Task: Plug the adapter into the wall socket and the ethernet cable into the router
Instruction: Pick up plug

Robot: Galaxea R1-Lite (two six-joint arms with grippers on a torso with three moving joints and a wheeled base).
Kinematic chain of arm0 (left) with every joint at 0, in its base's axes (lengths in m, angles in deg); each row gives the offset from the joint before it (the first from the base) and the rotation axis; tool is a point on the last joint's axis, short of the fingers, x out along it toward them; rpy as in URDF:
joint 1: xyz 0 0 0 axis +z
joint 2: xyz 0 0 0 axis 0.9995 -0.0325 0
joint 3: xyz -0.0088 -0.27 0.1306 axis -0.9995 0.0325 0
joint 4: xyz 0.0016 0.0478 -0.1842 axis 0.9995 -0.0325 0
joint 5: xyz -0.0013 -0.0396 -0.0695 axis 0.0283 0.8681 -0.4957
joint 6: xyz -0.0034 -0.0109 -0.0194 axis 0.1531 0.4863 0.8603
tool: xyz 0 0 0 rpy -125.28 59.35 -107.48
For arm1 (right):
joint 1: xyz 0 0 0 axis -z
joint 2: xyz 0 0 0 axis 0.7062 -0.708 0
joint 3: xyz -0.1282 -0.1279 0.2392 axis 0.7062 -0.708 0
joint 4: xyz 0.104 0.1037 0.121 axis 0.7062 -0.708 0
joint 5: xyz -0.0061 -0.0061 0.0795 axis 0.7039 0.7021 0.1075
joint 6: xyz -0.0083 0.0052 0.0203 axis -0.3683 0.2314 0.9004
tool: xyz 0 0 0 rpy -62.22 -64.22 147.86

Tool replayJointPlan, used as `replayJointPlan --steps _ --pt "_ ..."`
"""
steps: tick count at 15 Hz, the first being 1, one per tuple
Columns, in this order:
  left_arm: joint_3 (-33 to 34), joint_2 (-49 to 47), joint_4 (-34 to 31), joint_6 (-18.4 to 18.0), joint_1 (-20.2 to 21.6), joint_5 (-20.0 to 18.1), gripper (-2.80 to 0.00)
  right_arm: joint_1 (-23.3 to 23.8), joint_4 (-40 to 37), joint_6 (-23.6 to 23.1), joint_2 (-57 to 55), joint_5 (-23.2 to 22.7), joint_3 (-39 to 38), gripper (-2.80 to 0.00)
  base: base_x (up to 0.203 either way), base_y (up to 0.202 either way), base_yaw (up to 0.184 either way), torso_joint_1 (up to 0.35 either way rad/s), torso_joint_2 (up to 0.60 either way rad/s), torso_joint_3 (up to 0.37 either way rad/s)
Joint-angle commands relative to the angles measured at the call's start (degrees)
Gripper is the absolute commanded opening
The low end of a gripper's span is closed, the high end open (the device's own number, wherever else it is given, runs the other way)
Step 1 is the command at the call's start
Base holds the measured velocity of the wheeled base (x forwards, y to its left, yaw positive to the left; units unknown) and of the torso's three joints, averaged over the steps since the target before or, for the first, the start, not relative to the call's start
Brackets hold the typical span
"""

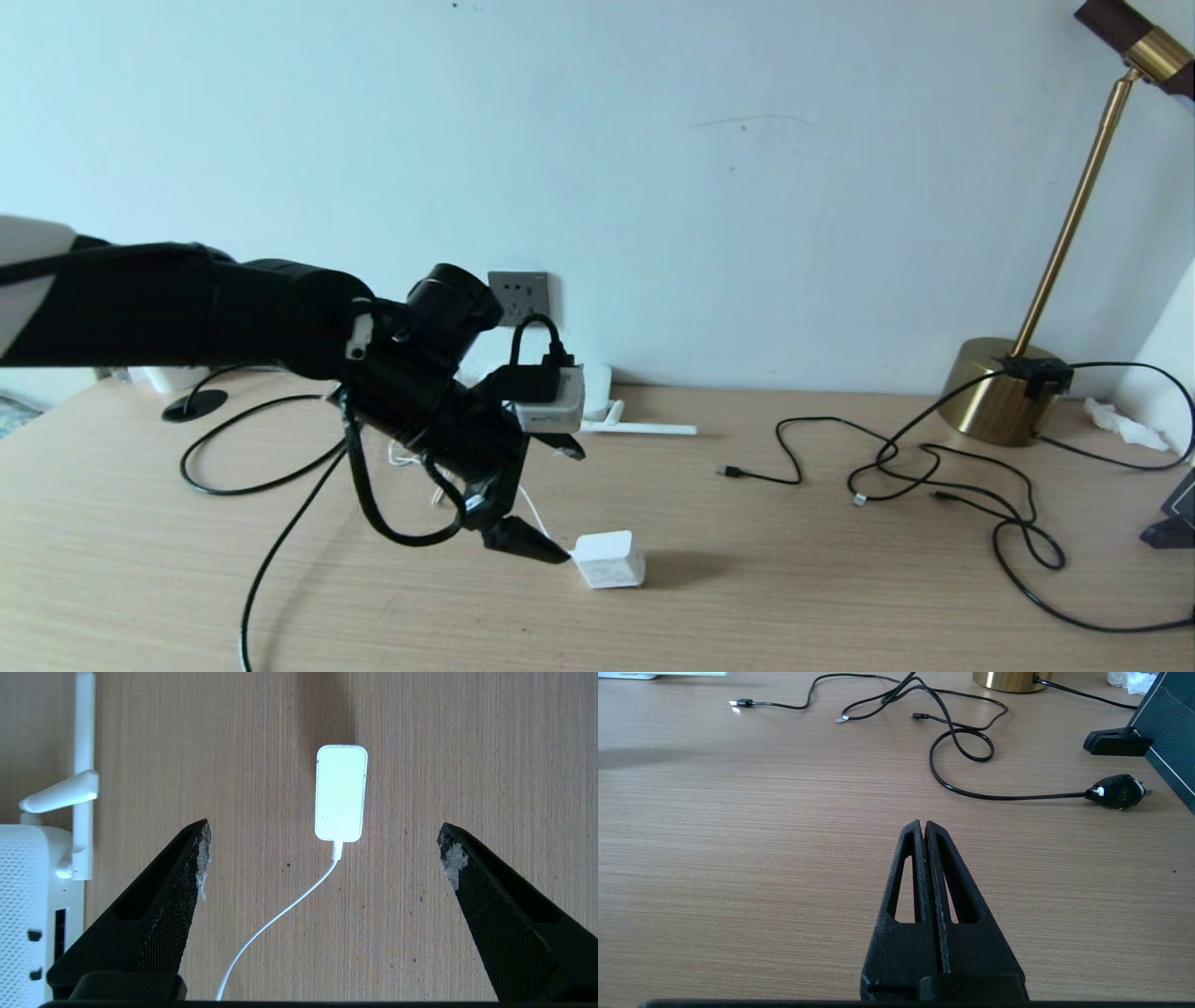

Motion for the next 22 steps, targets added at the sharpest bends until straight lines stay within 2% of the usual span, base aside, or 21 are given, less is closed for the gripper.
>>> replayJointPlan --steps 1,5,7,11,13,16,19,22 --pt "-0.16 -2.18 -0.15 0.96 -1.45 0.25 0.00 -0.01 -0.10 0.02 -0.06 -0.01 0.00 -2.80 0.000 0.000 0.000 0.000 0.00 0.000" --pt "-1.31 -4.72 -0.12 2.78 -2.93 1.33 0.00 -0.01 -0.10 0.02 -0.05 -0.01 0.00 -2.80 0.000 0.000 0.000 0.000 0.00 0.000" --pt "-1.61 -5.05 -0.16 6.41 -3.67 1.85 0.00 -0.01 -0.10 0.02 -0.09 -0.01 0.00 -2.80 0.000 0.000 0.000 0.000 0.00 0.000" --pt "-3.29 -6.83 -0.20 8.16 -3.71 3.49 0.00 -0.01 -0.10 0.02 -0.04 -0.01 0.00 -2.80 0.000 0.000 0.000 0.000 0.00 0.000" --pt "-3.33 -7.26 -0.20 8.33 -3.80 3.79 0.00 -0.01 -0.10 0.02 -0.09 -0.01 0.00 -2.80 0.000 0.000 0.000 0.000 0.00 0.000" --pt "-3.06 -7.20 -0.73 8.21 -3.72 7.72 0.00 -0.01 -0.10 0.02 0.00 -0.01 0.00 -2.80 0.000 0.000 0.000 0.000 0.00 0.000" --pt "-2.66 -6.12 -0.72 8.07 -3.52 7.95 0.00 -0.01 -0.10 0.02 -0.09 -0.01 0.00 -2.80 0.000 0.000 0.000 0.000 0.00 0.000" --pt "-2.87 -2.56 -0.93 8.15 -3.60 10.39 0.00 -0.01 -0.10 0.02 -0.03 -0.01 0.00 -2.80 0.000 0.000 0.000 0.000 0.00 0.000"
